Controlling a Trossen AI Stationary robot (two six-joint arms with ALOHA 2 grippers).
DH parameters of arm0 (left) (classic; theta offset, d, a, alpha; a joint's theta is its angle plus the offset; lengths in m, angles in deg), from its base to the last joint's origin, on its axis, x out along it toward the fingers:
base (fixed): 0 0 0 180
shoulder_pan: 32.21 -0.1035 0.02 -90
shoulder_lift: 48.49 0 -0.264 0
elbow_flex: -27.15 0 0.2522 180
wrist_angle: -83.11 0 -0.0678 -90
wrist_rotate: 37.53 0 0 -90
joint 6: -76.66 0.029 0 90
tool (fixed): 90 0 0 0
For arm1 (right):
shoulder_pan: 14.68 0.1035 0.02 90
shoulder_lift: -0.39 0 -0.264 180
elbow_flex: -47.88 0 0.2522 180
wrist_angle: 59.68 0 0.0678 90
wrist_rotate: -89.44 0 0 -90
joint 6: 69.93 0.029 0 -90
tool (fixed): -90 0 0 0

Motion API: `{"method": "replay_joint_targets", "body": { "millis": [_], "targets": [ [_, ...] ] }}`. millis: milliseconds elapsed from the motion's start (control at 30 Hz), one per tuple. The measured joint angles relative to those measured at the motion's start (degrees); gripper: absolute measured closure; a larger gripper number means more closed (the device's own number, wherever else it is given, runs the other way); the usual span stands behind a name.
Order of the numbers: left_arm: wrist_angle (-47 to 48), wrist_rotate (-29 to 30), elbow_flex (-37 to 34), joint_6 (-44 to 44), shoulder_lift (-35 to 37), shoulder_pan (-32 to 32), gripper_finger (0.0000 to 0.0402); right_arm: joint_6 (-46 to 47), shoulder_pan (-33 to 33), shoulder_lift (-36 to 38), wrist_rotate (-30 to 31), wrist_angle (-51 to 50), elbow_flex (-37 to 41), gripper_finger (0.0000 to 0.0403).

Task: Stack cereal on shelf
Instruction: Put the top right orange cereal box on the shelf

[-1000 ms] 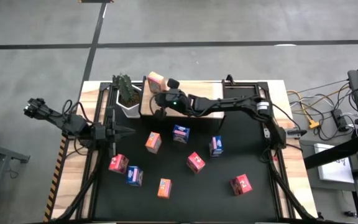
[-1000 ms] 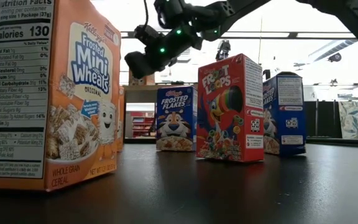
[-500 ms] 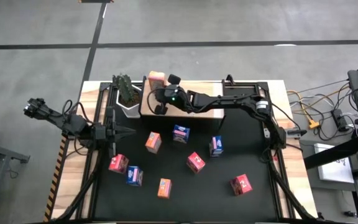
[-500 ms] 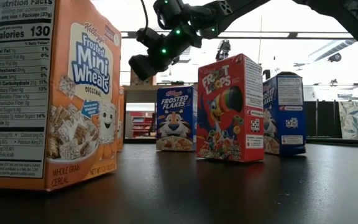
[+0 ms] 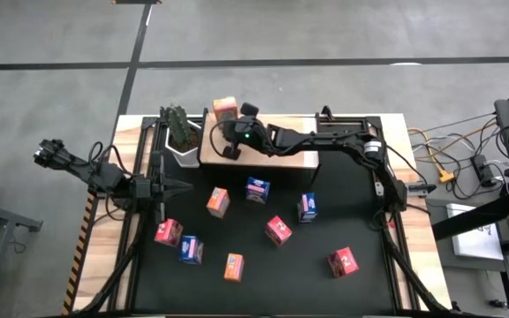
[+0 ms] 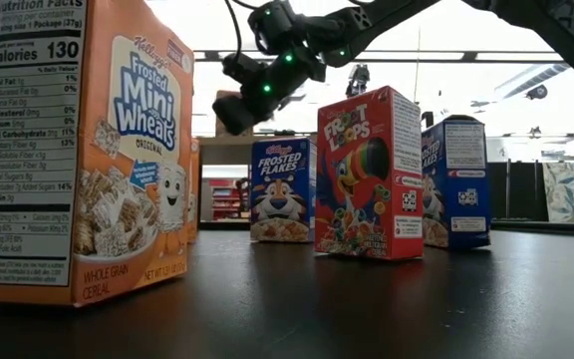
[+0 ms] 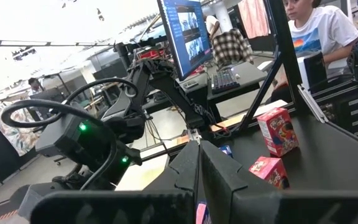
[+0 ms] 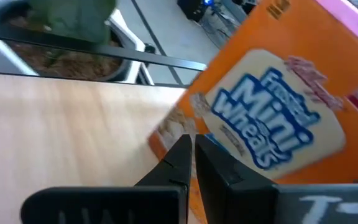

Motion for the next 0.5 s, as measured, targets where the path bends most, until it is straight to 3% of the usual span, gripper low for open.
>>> {"method": "replay_joint_targets", "body": {
  "millis": [500],
  "targets": [
    [0.0, 0.0, 0.0, 0.1, 0.0, 0.0, 0.0402, 1.0, -0.3, -0.1, -2.8, 2.1, 0.0, 0.0390]
  ]
}}
